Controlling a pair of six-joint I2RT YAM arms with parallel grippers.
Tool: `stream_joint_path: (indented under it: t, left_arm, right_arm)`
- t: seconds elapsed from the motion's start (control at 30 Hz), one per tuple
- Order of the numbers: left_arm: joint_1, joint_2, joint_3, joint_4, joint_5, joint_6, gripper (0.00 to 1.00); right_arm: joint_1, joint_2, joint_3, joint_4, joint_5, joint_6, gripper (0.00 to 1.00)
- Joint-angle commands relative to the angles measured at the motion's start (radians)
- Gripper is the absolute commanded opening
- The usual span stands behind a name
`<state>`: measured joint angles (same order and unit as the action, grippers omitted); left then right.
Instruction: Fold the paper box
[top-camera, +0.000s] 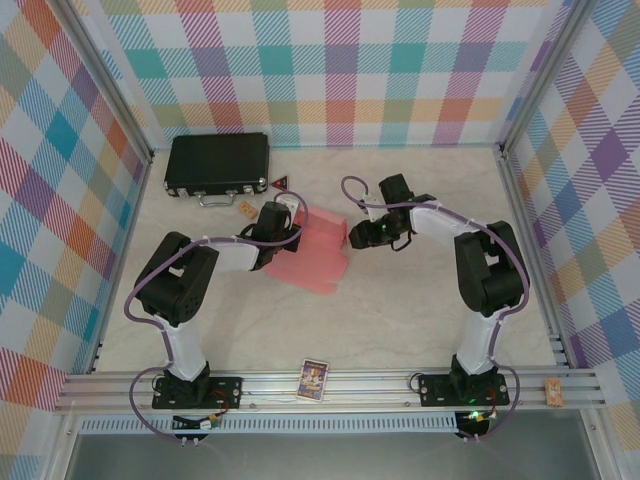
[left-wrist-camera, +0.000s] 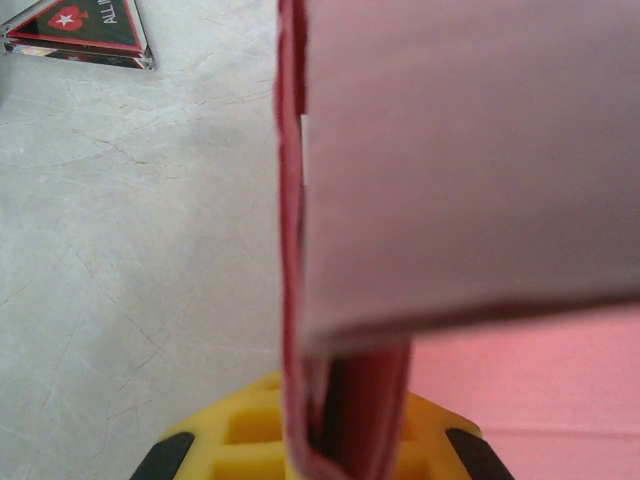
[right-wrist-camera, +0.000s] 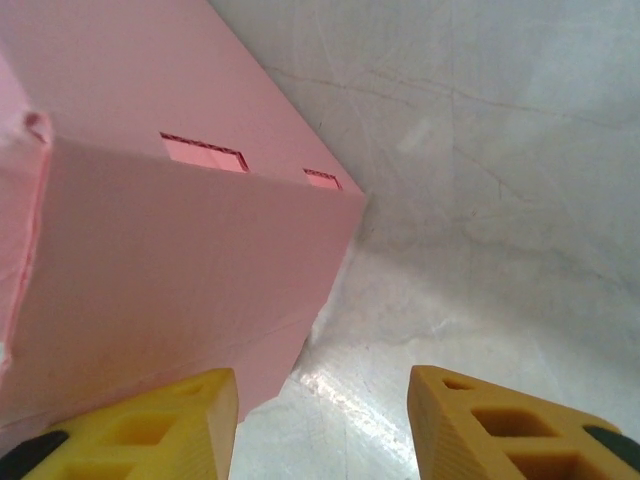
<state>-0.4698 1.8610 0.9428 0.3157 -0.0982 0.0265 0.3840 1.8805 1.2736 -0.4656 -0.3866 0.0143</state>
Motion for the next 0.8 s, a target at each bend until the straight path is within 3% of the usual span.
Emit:
stream_joint_path:
  t: [0.0, 0.33, 0.77]
  left_arm:
    - [-0.012, -0.009, -0.008, -0.055, -0.004, -0.006, 0.03]
    - [-0.011, -0.023, -0.009, -0.073, -0.005, -0.004, 0.03]
    - [-0.011, -0.084, -0.051, -0.101, -0.004, -0.025, 0.03]
  right_arm:
    - [0.005, 0.004, -0.005, -0.041, -0.047, -0.008, 0.51]
    - [-0.003, -0.024, -0.027, -0.051, 0.208, 0.067, 0.51]
    - [-0.046, -0.081, -0.187, 0.226, -0.113, 0.167, 0.51]
